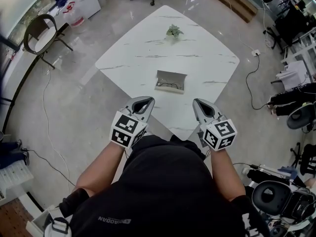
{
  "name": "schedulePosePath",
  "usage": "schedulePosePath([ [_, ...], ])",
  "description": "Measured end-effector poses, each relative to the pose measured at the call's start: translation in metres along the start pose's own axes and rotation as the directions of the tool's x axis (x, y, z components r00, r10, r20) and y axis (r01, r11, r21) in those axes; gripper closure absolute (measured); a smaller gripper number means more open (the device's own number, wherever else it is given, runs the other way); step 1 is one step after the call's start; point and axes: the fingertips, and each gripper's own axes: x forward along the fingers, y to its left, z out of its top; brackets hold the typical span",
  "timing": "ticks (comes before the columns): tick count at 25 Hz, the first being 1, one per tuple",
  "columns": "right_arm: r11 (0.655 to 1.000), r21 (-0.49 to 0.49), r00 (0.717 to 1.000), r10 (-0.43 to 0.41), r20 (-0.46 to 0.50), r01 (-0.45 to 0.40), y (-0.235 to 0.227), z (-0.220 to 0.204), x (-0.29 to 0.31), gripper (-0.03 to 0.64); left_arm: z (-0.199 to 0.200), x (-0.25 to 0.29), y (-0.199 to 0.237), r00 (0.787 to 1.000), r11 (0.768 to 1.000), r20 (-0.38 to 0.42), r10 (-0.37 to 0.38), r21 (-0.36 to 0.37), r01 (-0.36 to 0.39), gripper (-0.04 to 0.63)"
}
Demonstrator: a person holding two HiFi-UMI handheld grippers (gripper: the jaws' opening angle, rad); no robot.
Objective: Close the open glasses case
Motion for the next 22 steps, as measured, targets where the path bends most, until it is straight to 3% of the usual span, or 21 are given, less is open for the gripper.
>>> schedulePosePath([
  [9,0.998,-0.036,0.998,0.046,-0.033,-0.047,-0.015,0.003,0.015,0.615,0.007,0.019,0.003,1.000,0.999,0.003,0.024,-0.031,-0.024,0.591],
  [22,0.998,-0.022,0.998,0.050,-0.046,-0.052,-0.036,-0.004,0.029,0.615,0.003,0.035,0.010,0.998,0.998,-0.024,0.050,-0.041,-0.051,0.592],
])
